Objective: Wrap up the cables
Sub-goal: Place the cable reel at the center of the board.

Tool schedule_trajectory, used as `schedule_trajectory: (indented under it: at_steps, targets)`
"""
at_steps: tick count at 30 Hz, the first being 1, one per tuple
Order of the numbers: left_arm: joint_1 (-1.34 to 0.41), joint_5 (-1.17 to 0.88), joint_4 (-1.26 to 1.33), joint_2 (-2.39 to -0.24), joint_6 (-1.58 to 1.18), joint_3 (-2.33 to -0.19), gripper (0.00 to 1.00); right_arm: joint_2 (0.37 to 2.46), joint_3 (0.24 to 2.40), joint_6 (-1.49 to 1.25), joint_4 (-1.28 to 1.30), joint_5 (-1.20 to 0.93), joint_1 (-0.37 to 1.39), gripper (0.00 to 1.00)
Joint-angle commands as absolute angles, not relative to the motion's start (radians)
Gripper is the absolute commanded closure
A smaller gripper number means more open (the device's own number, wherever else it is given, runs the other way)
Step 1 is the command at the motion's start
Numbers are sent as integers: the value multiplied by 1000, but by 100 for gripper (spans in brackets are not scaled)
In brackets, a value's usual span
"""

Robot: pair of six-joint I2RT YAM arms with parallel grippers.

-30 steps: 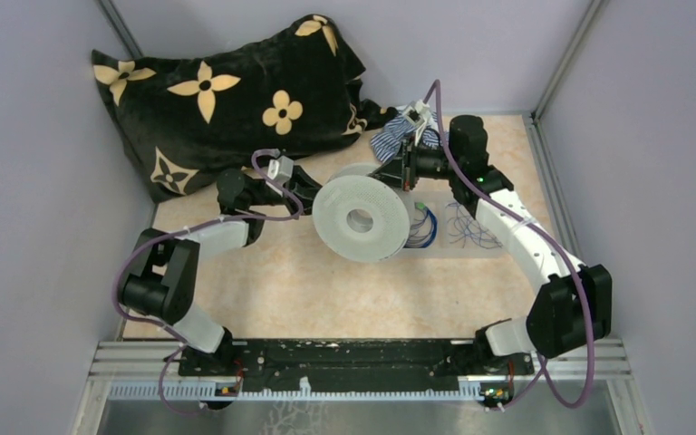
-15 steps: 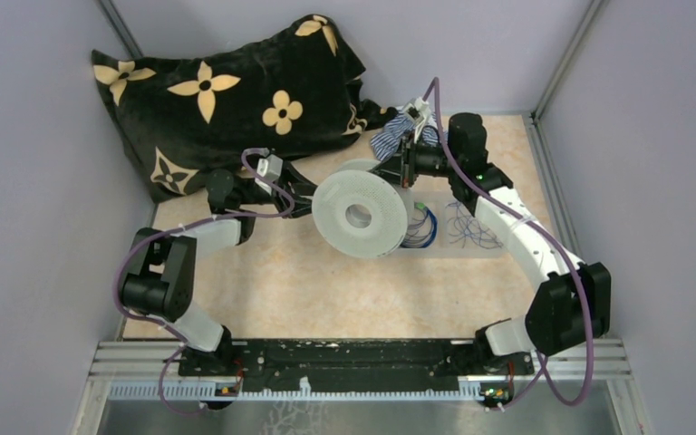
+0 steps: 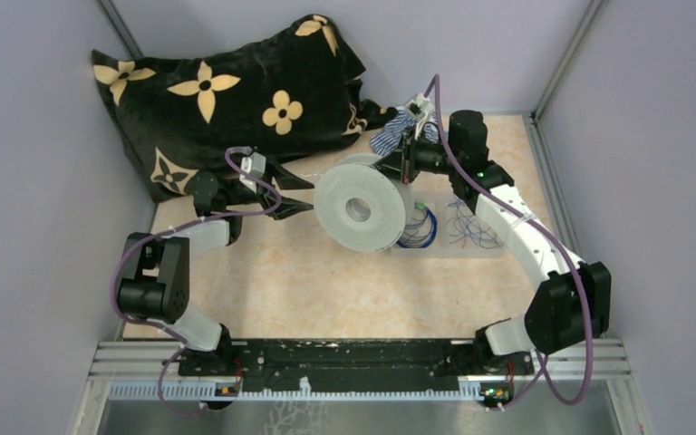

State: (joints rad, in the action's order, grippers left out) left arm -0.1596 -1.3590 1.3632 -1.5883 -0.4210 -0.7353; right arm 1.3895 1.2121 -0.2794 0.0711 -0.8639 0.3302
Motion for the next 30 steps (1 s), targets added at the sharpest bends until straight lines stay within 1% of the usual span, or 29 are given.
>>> schedule_trajectory:
  at_steps: [1,7,11,14,17,21,22,30]
  targets:
    - [-123,-1392,1414,-1552,-424,-720,39,1399,1299,-283,35,-838,319,100]
    - [-57,-1386,1403,-1528,-415,-688,38,1427,1336,-305,84,-760,319,100]
    - [11,-1357,1297,-1491,-383,-686,37,1472,1361,-350,116,-677,319,100]
    - [48,-1310,1060,-1426,-240,-706,35,1517,1386,-392,152,-578,321,100]
    - [52,-1175,618,-1331,57,-772,31,1557,1397,-449,160,-506,333,100]
    - [57,-1100,324,-1302,167,-874,29,1608,1420,-494,148,-440,378,100]
    - [57,-1093,284,-1298,178,-885,29,1626,1433,-508,145,-443,386,100]
    - [56,-1030,204,-1255,169,-922,27,1843,1553,-619,134,-465,404,100]
